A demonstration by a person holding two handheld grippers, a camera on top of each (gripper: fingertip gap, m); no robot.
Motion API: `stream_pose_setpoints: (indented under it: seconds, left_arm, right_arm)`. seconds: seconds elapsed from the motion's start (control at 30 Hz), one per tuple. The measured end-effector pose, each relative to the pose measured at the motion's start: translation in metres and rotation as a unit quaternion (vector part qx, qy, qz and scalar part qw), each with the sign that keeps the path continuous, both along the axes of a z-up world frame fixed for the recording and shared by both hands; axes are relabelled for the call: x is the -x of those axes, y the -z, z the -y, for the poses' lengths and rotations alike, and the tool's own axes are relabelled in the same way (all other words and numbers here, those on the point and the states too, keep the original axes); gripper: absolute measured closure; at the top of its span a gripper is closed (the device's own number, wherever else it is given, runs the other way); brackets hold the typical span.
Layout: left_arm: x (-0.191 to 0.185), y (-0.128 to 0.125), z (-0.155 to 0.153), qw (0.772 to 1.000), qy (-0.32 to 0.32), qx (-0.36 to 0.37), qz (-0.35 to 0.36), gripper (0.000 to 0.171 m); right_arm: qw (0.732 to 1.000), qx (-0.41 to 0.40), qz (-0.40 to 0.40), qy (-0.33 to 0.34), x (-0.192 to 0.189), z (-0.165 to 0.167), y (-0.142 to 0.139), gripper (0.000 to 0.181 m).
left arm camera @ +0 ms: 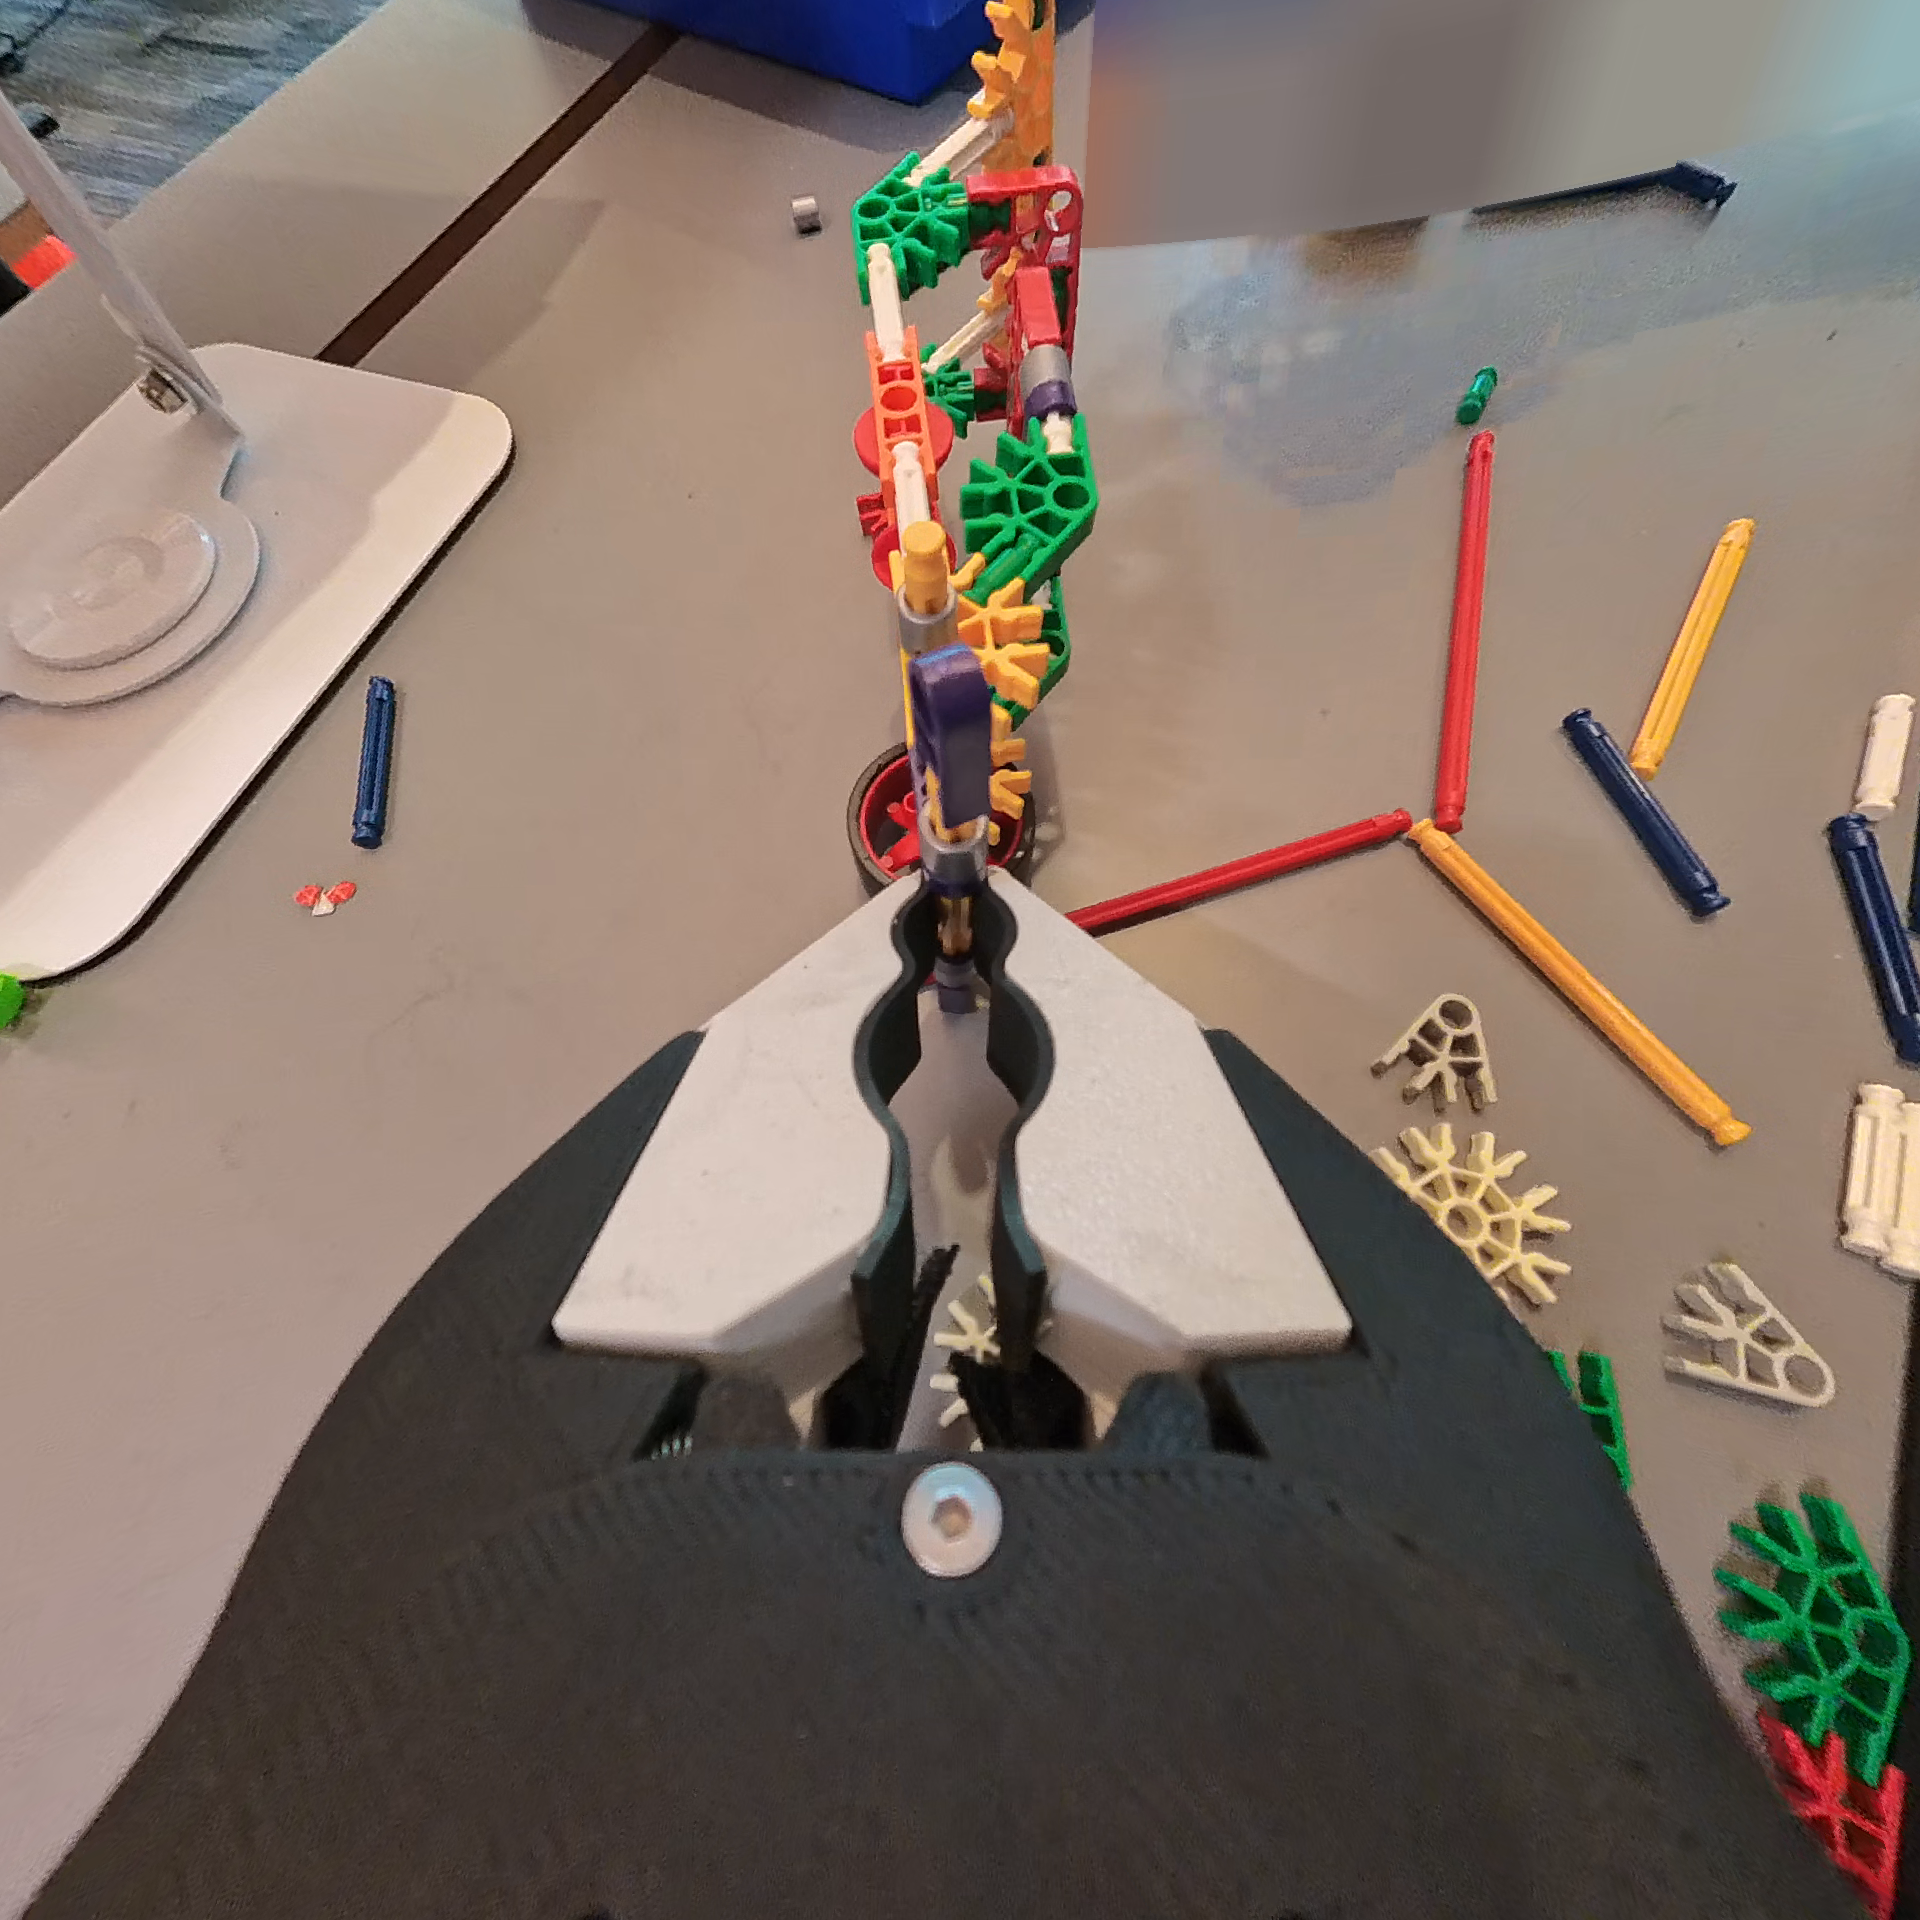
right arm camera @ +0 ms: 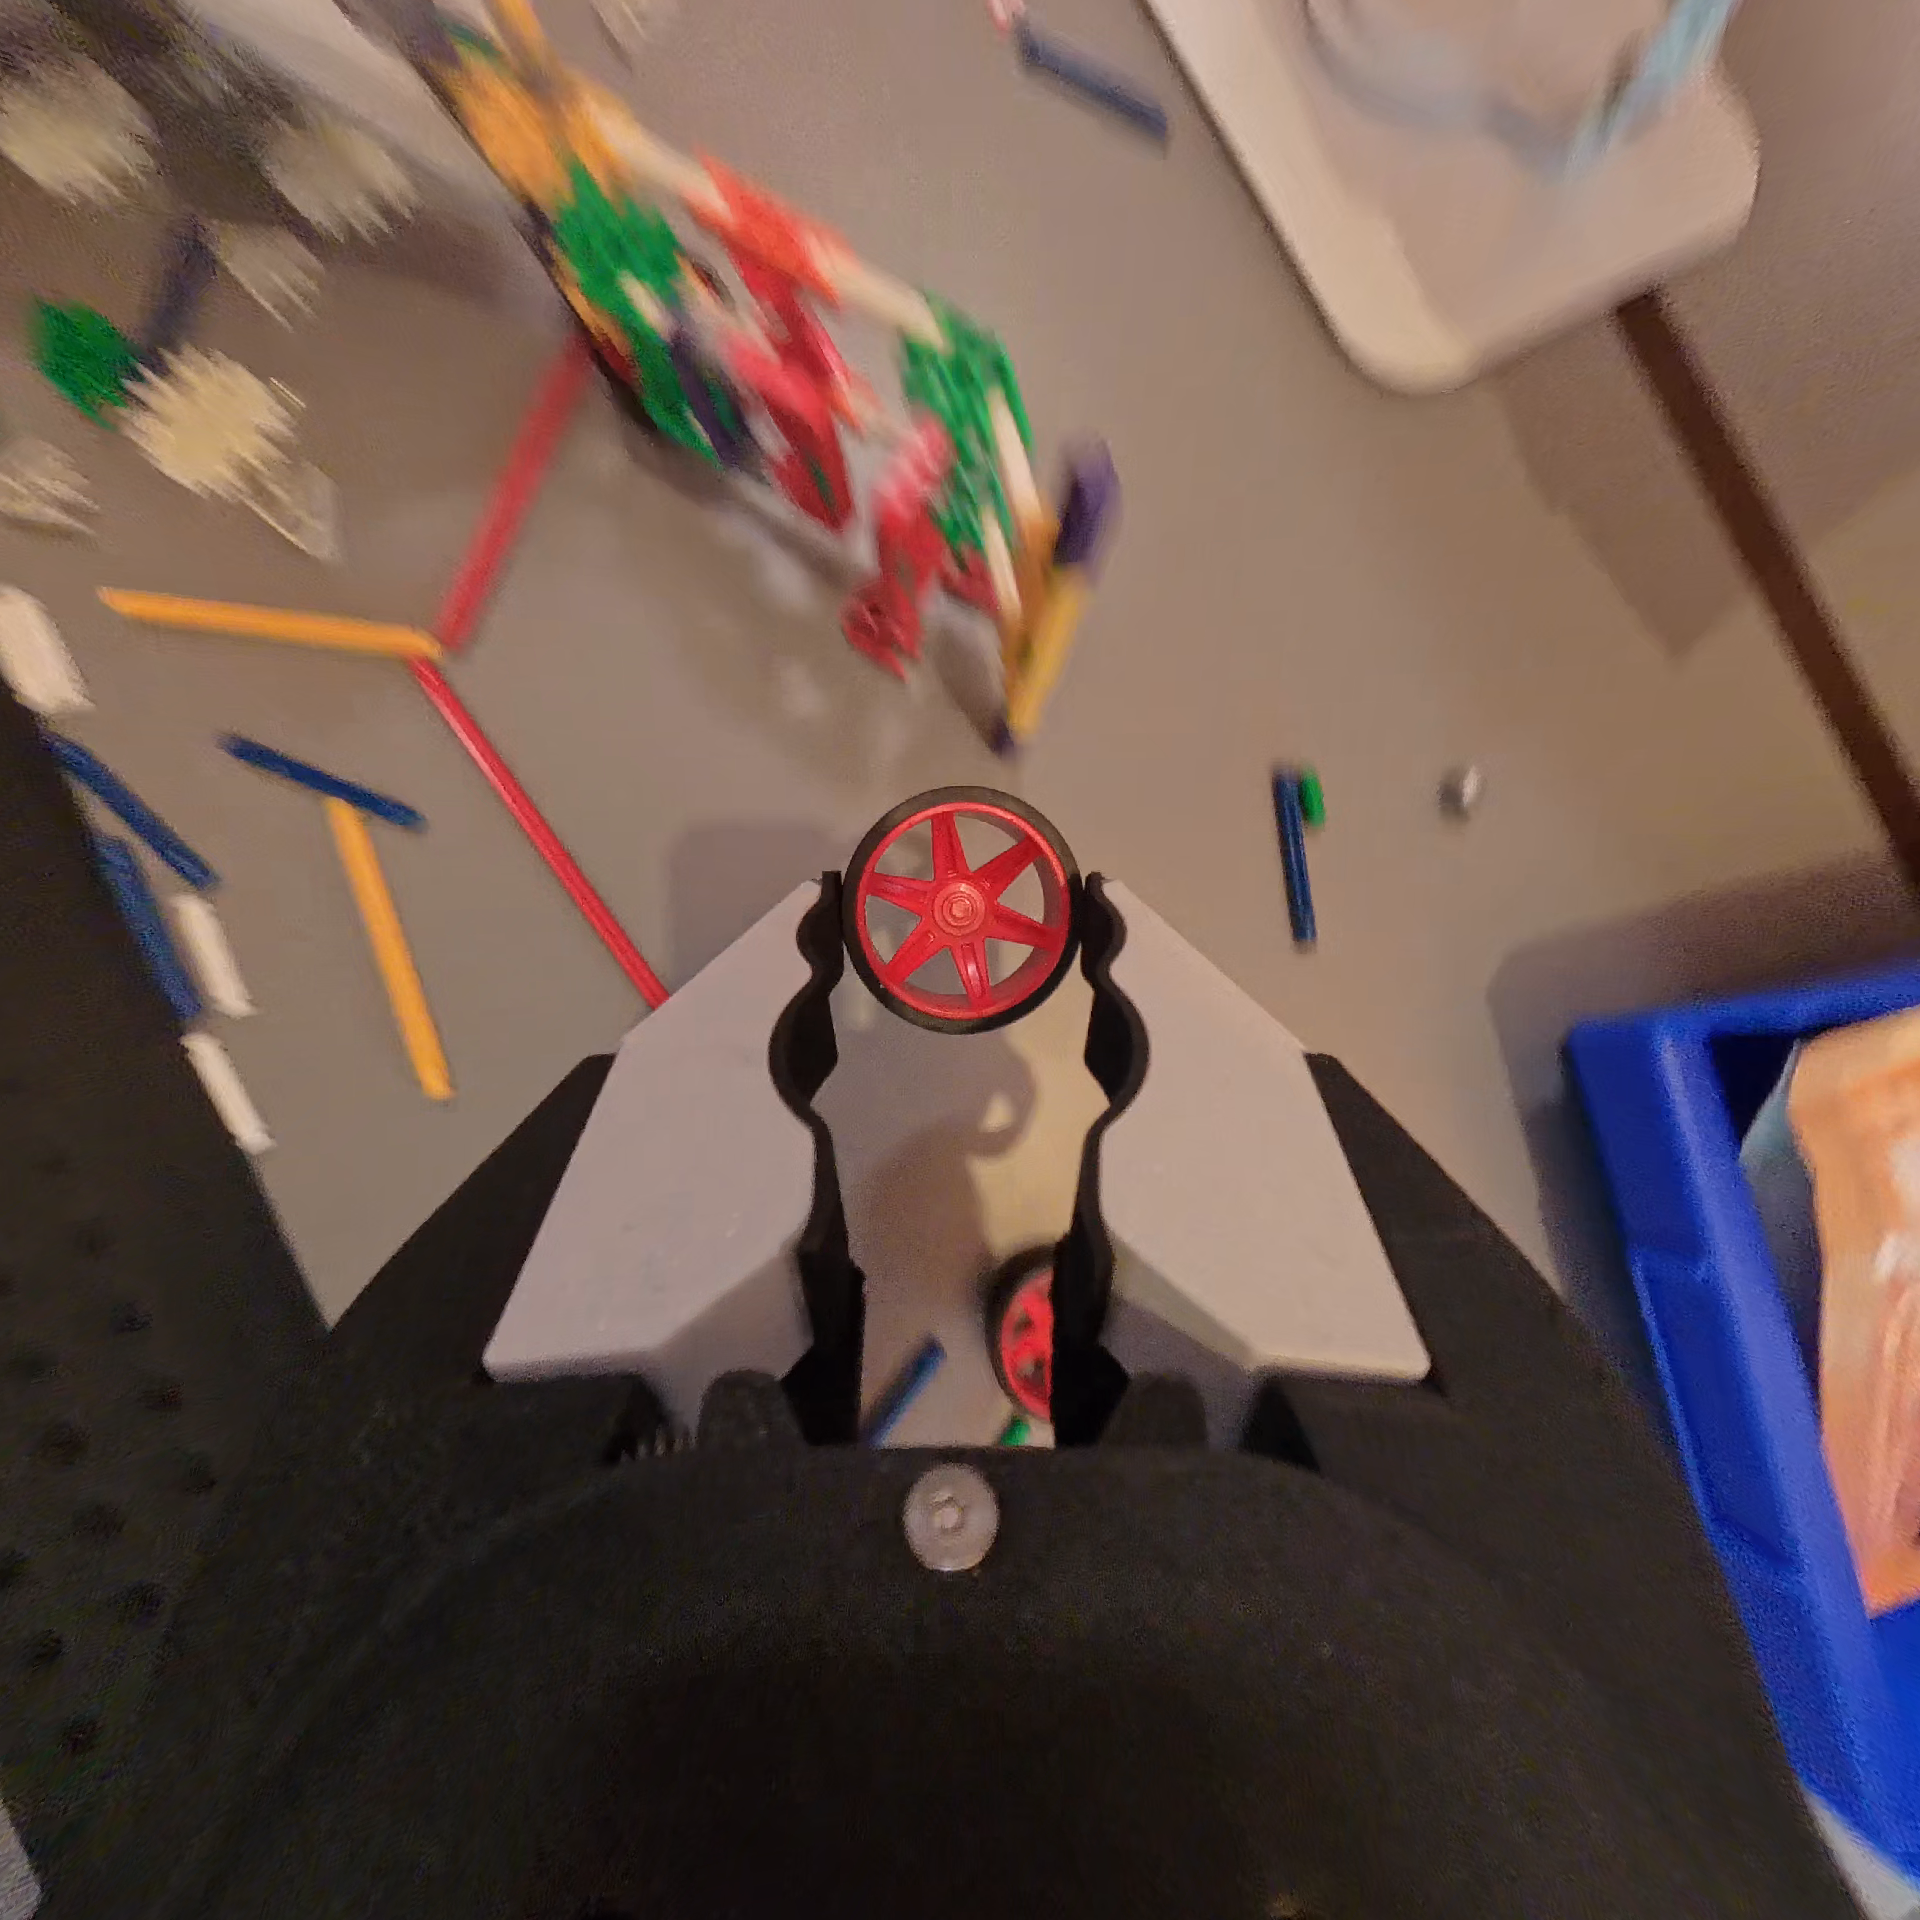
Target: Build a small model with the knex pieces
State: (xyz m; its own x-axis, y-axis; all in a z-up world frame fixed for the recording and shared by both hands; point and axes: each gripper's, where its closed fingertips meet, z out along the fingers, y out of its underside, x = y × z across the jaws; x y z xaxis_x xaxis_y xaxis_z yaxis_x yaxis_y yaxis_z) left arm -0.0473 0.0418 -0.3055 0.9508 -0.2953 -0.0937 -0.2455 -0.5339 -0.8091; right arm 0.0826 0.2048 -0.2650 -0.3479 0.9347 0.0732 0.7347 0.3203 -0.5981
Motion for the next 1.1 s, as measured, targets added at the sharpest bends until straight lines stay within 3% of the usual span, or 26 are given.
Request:
stream_pose_setpoints:
  seconds: [0.13, 0.23, 0.33, 0.63, 1.1]
  left_arm:
    - [-0.006, 0.0, -0.003, 1.0, -0.006, -0.009, -0.003, 0.169]
    - [-0.011, 0.0, -0.006, 1.0, -0.009, -0.015, -0.003, 0.169]
    - [-0.01, 0.0, -0.008, 1.0, -0.013, -0.018, 0.003, 0.17]
    - [-0.01, -0.001, -0.008, 1.0, 0.0, -0.028, 0.013, 0.17]
    - [-0.012, -0.001, -0.01, 0.999, 0.037, -0.032, 0.008, 0.17]
  right_arm:
    - [0.995, -0.003, -0.051, -0.087, 0.043, 0.078, -0.047, 0.138]
    - [0.989, -0.011, -0.052, -0.137, 0.074, 0.123, -0.049, 0.138]
    - [0.985, -0.023, -0.043, -0.163, 0.096, 0.145, -0.039, 0.138]
    - [0.989, -0.058, -0.004, -0.136, 0.119, 0.14, -0.018, 0.138]
    - [0.992, -0.053, 0.042, -0.11, 0.125, 0.137, -0.011, 0.139]
